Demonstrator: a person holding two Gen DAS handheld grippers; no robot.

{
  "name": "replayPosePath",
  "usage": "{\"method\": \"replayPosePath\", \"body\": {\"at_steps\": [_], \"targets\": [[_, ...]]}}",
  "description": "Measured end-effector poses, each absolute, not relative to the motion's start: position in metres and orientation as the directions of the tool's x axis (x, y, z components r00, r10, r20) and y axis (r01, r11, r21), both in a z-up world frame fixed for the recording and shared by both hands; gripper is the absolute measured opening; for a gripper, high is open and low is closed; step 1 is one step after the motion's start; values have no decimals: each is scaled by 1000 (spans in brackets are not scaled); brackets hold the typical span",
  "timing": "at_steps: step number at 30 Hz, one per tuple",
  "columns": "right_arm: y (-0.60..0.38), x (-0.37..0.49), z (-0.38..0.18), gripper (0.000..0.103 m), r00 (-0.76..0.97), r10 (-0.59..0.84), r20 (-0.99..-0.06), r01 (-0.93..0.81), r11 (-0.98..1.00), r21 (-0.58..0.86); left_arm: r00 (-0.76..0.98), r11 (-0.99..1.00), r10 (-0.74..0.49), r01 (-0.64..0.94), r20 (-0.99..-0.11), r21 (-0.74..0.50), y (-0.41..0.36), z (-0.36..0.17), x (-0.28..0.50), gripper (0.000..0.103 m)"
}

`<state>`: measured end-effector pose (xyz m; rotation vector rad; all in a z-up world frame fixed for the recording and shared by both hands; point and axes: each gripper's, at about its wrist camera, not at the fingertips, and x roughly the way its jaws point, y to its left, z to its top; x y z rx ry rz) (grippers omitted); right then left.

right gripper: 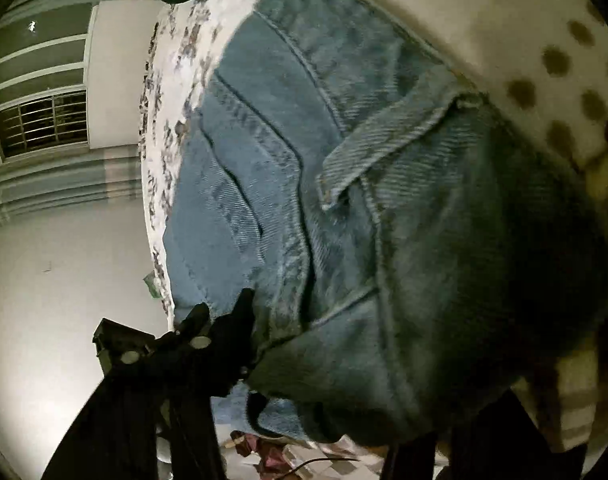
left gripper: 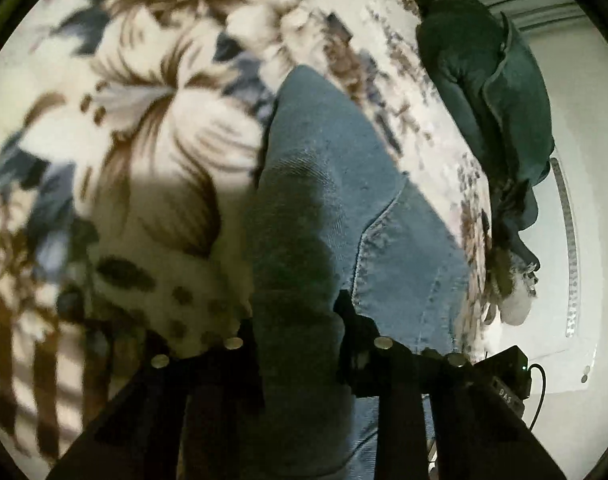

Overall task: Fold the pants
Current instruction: 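Lower the folded jeans onto the bedspread with both tools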

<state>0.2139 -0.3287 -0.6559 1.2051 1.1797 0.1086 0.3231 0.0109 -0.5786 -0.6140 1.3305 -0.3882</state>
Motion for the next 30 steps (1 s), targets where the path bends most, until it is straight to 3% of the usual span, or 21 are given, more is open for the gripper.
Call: {"method": "replayPosePath", "body": {"at_steps": [11, 19, 24, 30], "targets": [[-350, 247, -519, 40, 489, 591, -642, 421, 485, 767, 314, 758, -609, -37, -728, -651, 11, -464, 364, 21], [-309, 343, -438, 40, 547, 573, -610, 324, 526, 786, 397, 730, -631, 14, -666, -683, 70, -420, 473, 21], [-257, 448, -434, 40, 581, 559, -592, 303, 527, 794, 426, 734, -621, 18, -659, -679, 113, -421, 567, 21], [-200, 578, -470, 40, 595, 550, -586, 294, 529, 796, 448, 754, -599, 35, -664, -657, 163, -453, 692, 21]]}}
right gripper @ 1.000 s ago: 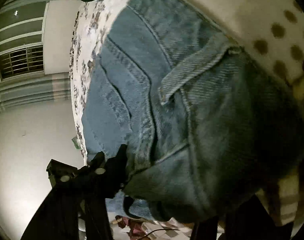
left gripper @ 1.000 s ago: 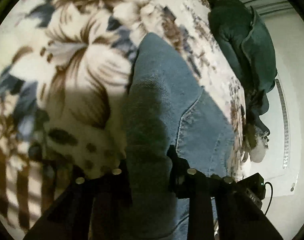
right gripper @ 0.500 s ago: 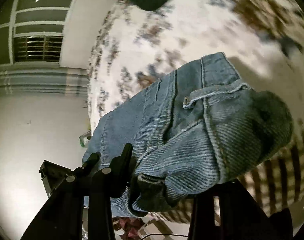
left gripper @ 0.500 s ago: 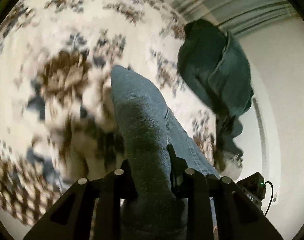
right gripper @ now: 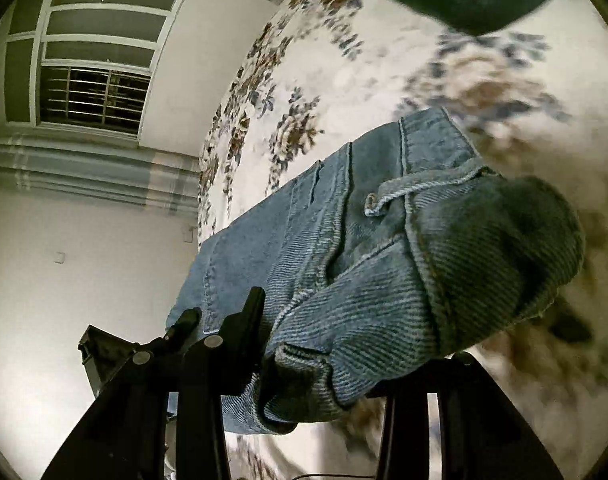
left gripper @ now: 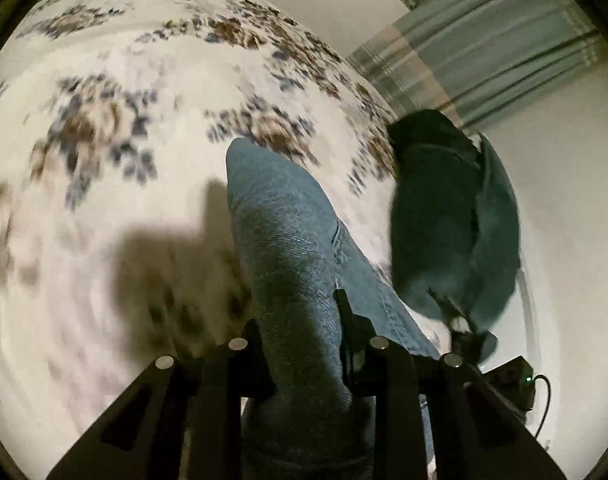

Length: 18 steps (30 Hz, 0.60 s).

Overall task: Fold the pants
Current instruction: 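Lower the folded jeans onto the bedspread with both tools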

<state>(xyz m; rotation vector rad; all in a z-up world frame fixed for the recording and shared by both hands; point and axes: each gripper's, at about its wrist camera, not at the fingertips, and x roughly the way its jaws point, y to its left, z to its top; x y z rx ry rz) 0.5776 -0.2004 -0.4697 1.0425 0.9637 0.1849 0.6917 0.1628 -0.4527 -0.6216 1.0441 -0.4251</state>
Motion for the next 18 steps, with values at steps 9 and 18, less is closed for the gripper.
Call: {"method": "replayPosePath", "body": {"at_steps": [9, 18], "targets": [[-150, 707, -576, 41, 543, 534, -648, 309, 591, 745, 345, 803, -550, -34, -761, -595, 197, -573, 774, 22], [-135, 693, -629, 43, 428, 498, -754, 347, 680, 646, 305, 803, -554, -53, -775, -594, 210, -603, 743, 28]]}}
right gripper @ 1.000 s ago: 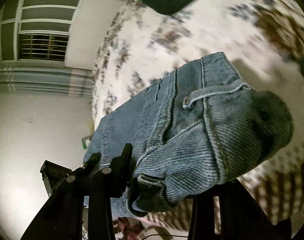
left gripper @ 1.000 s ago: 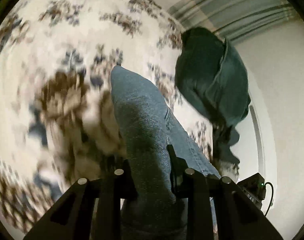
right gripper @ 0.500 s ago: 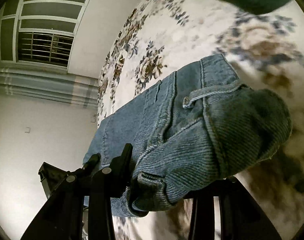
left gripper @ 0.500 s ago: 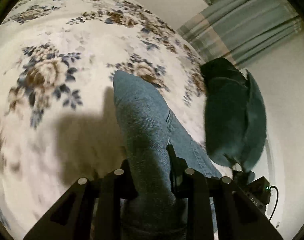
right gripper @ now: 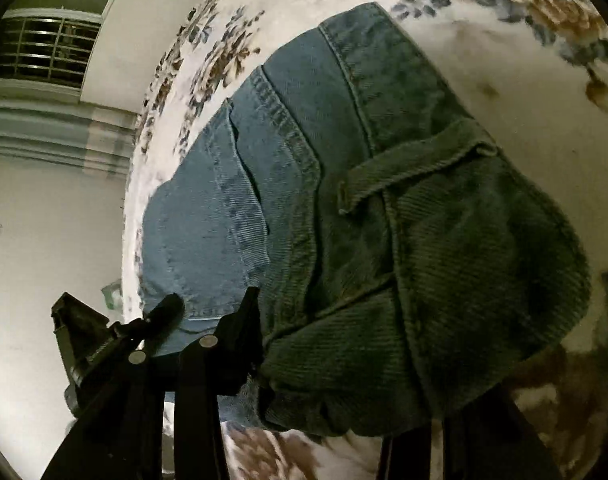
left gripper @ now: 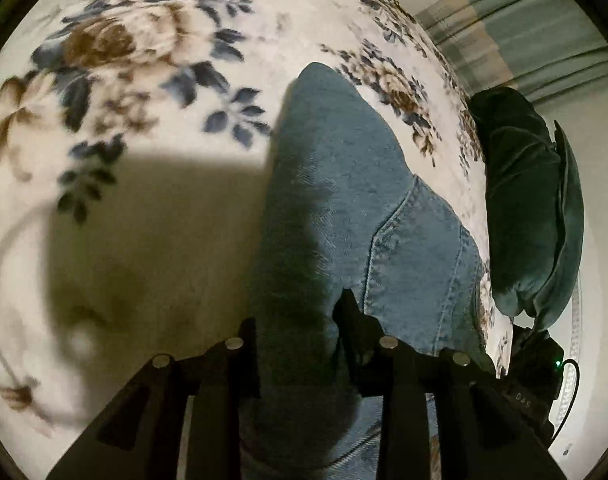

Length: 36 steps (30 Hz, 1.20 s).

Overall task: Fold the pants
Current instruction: 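Lower the folded jeans onto the bedspread with both tools, then open both tools and lift them away from the folded jeans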

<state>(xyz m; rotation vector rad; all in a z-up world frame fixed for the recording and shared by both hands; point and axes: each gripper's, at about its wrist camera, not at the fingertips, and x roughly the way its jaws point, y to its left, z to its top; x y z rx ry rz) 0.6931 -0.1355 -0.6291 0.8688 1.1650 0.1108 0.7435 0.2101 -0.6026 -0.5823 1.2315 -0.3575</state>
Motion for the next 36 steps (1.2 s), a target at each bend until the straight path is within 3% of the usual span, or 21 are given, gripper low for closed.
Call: {"method": "replayPosePath", "body": {"at_steps": [5, 8, 10, 15, 18, 20, 22, 26, 28, 36], "targets": [[-131, 702, -626, 44, 409, 471, -781, 355, 707, 612, 302, 811, -542, -58, -784, -583, 211, -597, 745, 28], [-130, 707, -627, 50, 376, 459, -805, 371, 721, 585, 291, 853, -485, -50, -825, -519, 206, -586, 746, 31], [-126, 701, -617, 64, 335, 422, -842, 368, 764, 530, 299, 904, -404, -17, -864, -428, 197, -570, 742, 32], [-122, 683, -580, 79, 327, 318, -890, 343, 838, 425, 363, 983, -177, 11, -915, -185, 177, -533, 713, 33], [-119, 668, -553, 102, 341, 230, -911, 319, 884, 343, 393, 988, -146, 11, -908, -153, 173, -514, 696, 46], [-114, 658, -530, 103, 363, 140, -921, 290, 922, 255, 429, 992, -116, 11, -896, -123, 169, -495, 683, 55], [-109, 647, -507, 103, 387, 71, -919, 267, 946, 185, 451, 995, -91, 14, -888, -95, 163, -478, 672, 83], [-109, 616, -457, 103, 446, -25, -894, 258, 961, 102, 508, 999, -42, 10, -860, -43, 152, -438, 648, 90], [-107, 599, -427, 103, 488, -90, -868, 251, 967, 41, 538, 1000, -16, 0, -842, -19, 148, -415, 633, 99], [-112, 520, -325, 103, 566, -136, -813, 249, 968, 11, 613, 1000, -6, 22, -790, 9, 129, -332, 561, 100]]}}
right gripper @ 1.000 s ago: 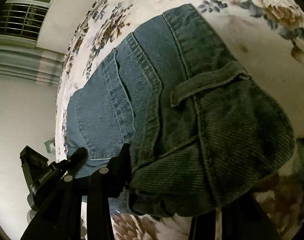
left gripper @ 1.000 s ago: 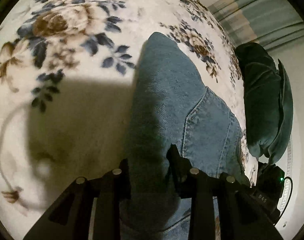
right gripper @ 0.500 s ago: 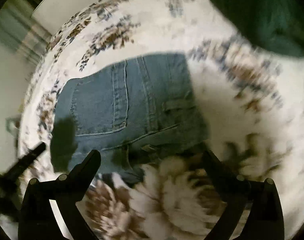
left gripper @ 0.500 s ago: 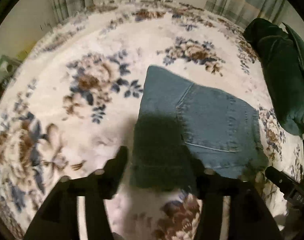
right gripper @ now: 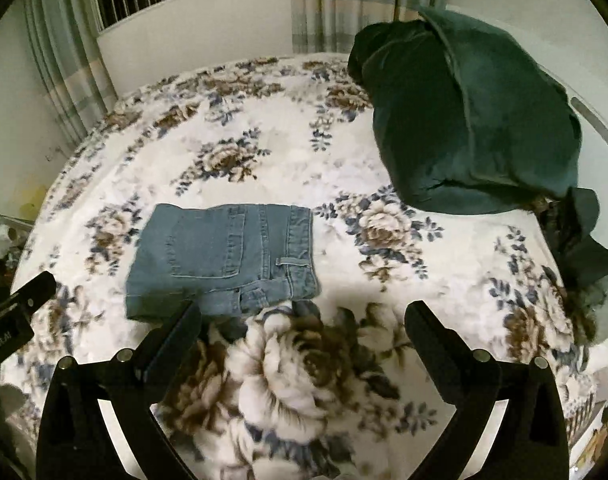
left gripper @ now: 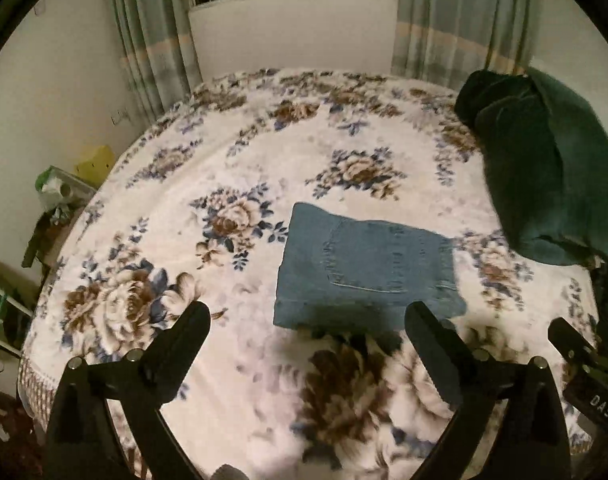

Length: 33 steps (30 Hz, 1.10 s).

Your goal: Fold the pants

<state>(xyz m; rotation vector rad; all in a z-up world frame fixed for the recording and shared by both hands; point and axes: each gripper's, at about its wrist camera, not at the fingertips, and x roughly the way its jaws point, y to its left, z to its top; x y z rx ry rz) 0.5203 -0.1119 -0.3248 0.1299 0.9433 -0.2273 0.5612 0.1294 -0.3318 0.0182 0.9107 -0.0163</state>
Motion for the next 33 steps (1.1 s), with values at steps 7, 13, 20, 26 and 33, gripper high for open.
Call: {"method": "replayPosePath", "body": {"at_steps": [7, 13, 20, 26, 33], "targets": [[-114, 434, -233, 103, 636, -123, -762, 210, 978, 17, 677, 1000, 7, 17, -736, 25, 115, -248, 474, 100], [-115, 342, -147, 103, 698, -109, -708, 172, 985, 18, 726, 1000, 3, 7, -688, 12, 108, -178, 392, 100], [-114, 233, -58, 103, 763, -100, -638, 132, 991, 2, 770, 1000, 15, 5, -638, 29, 104, -116, 307, 100], [-112, 168, -7, 103, 782, -90, -616, 112, 994, -2, 783, 1000, 8, 1, -622, 14, 109, -83, 263, 100], [-106, 131, 34, 103, 795, -79, -601, 95, 995, -5, 801, 999, 10, 11, -598, 31, 114, -61, 236, 103]]}}
